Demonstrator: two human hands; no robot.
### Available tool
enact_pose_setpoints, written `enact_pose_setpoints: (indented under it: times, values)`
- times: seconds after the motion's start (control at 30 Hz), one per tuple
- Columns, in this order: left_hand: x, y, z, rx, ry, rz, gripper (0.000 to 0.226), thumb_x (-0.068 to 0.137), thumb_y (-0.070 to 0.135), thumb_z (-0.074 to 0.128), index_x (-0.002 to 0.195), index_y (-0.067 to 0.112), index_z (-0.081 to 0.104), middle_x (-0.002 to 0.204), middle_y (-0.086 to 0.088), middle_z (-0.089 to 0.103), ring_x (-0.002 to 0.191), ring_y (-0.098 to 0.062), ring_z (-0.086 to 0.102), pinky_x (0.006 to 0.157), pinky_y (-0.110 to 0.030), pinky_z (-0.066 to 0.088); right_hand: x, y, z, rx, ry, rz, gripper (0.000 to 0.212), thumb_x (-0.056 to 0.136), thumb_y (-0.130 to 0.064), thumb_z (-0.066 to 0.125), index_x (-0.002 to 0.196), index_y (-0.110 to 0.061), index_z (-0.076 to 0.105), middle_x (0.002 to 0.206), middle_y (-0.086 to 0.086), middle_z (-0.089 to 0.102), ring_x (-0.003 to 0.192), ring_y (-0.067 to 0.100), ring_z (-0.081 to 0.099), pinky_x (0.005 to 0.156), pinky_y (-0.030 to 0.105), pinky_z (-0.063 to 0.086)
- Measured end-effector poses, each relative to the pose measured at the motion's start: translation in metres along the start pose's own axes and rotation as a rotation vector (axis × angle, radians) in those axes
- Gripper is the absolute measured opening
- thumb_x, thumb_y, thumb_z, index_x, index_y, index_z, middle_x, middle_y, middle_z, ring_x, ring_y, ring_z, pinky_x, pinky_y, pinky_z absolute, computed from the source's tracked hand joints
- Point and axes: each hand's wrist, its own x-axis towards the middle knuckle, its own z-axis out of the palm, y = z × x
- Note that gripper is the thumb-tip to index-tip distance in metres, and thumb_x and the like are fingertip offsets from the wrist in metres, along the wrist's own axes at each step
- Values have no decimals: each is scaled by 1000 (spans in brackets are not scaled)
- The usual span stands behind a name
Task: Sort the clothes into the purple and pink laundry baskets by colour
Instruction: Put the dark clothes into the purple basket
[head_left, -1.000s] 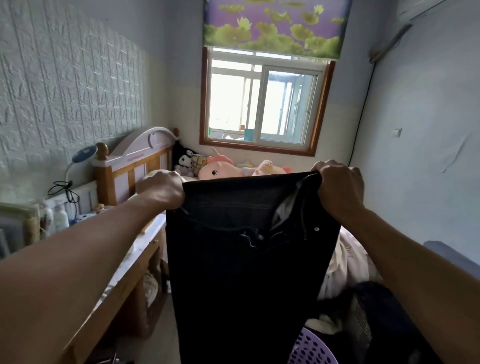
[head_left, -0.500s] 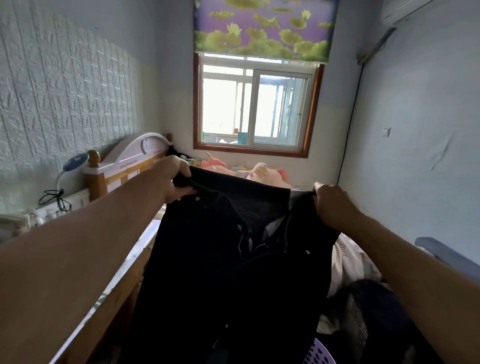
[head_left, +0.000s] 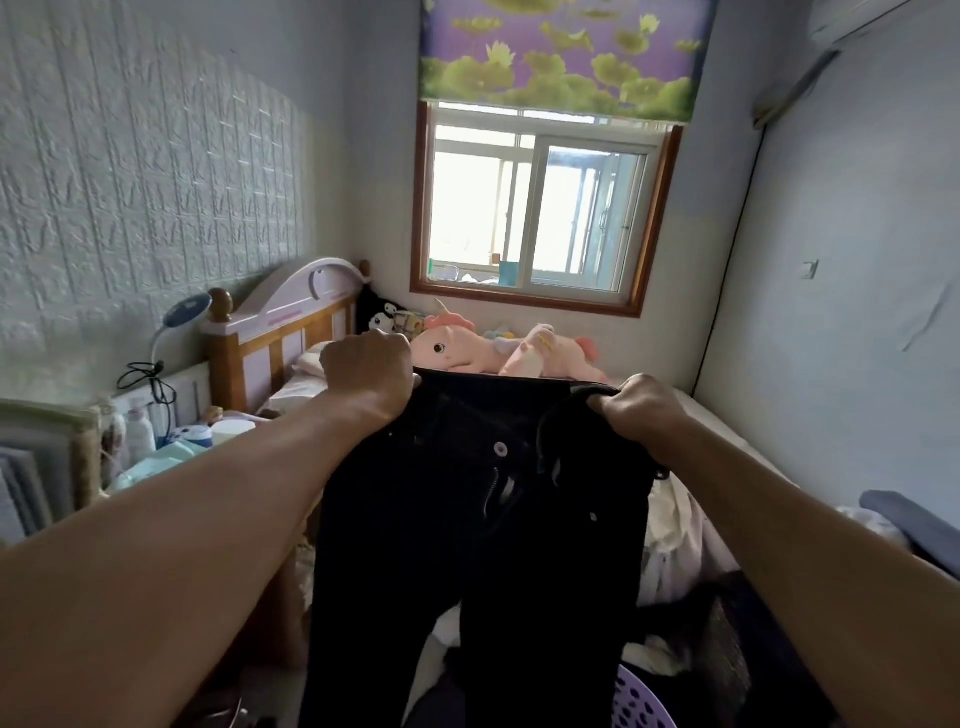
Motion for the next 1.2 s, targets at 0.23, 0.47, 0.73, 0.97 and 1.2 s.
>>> enact_pose_setpoints:
  times: [0.23, 0.47, 0.73, 0.97, 1.2]
  values:
    - [-2, -1, 3, 1, -2, -49, 33, 92, 43, 54, 111, 20, 67, 109, -5, 67, 108, -25, 59, 100, -39, 33, -5, -20, 9, 587, -312, 228, 18, 94, -20, 52, 100, -3, 55, 81, 17, 67, 55, 20, 64, 44, 23, 49]
    - [-9, 29, -1, -839, -124, -171, 33, 91, 31, 58, 73, 4, 65, 75, -9, 65, 79, -28, 63, 67, -30, 51, -32, -64, 26, 945, -487, 260, 23, 99, -12, 45, 78, -7, 50, 44, 6, 60, 36, 13, 59, 39, 26, 50]
    - [-22, 42, -24, -1229, -387, 77, 81, 51, 56, 81, 116, 19, 50, 108, -5, 63, 100, -20, 64, 87, -36, 56, -44, -90, 10, 1145, -262, 167, 5, 95, -6, 53, 95, -4, 57, 78, 13, 60, 63, 22, 58, 47, 31, 53]
    - [-12, 44, -20, -1215, -203, 34, 47, 64, 7, 77, 107, 9, 59, 103, -14, 65, 96, -28, 63, 86, -39, 53, -55, -84, 15, 857, 71, -249, 29, 85, -20, 67, 108, -7, 54, 106, 10, 62, 98, 25, 63, 90, 41, 52]
    - [-6, 19, -31, -1362, -306, 113, 25, 82, -11, 58, 90, 13, 59, 84, -5, 60, 82, -18, 55, 70, -27, 43, -32, -43, 19, -43, 218, -812, 92, 59, -80, 49, 133, -25, 43, 132, -7, 43, 131, 17, 33, 113, 47, 13]
